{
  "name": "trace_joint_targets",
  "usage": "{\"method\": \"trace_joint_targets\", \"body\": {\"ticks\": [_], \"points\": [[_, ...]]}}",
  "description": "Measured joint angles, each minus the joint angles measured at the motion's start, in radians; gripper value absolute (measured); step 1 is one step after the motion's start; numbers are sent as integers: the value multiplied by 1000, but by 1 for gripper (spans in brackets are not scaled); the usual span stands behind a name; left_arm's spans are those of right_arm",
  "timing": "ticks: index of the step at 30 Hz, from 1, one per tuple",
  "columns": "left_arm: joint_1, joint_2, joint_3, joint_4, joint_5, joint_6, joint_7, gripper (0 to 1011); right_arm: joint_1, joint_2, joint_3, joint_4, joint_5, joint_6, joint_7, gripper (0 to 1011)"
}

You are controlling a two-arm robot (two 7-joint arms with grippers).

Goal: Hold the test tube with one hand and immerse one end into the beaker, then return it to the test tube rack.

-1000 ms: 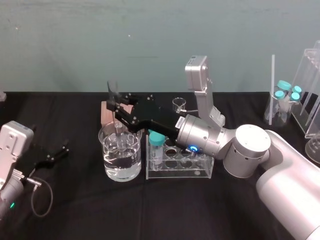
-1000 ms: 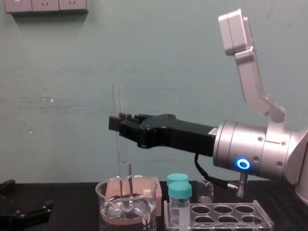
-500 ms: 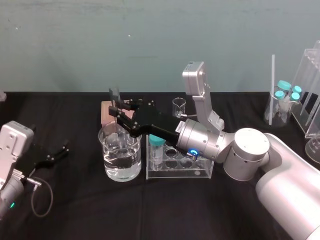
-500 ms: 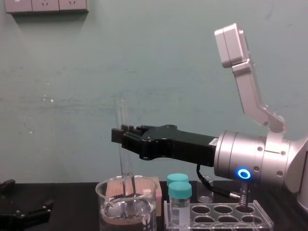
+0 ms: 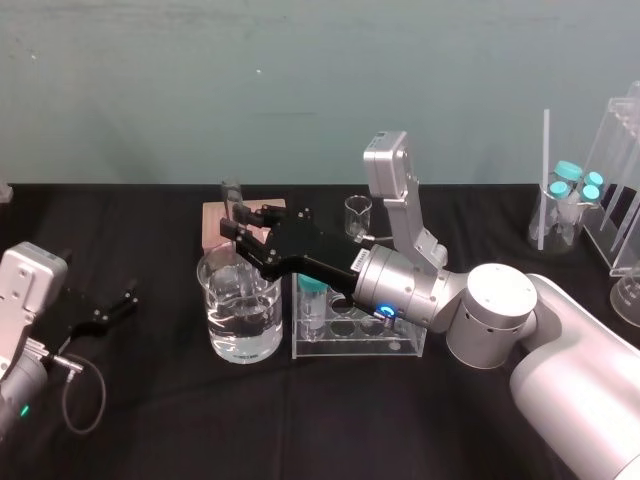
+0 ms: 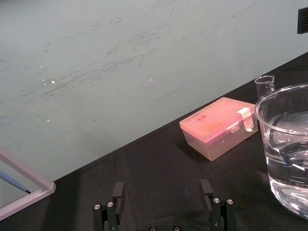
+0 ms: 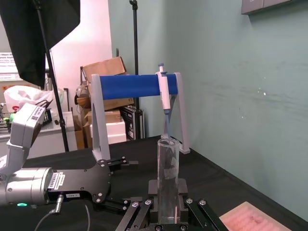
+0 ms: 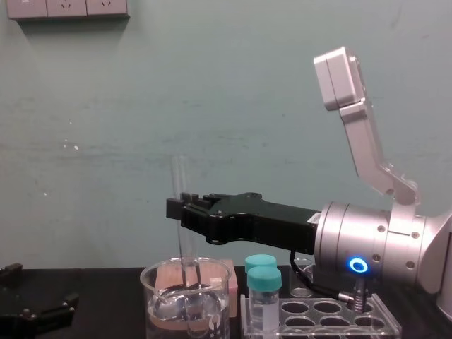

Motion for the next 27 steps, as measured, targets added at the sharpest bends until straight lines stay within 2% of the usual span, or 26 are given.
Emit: {"method": "trace_joint_targets", "body": {"ticks": [27], "points": [[0, 0, 0, 0, 0, 0, 0, 1000, -1, -7, 7, 20, -17, -6, -1, 225]]}}
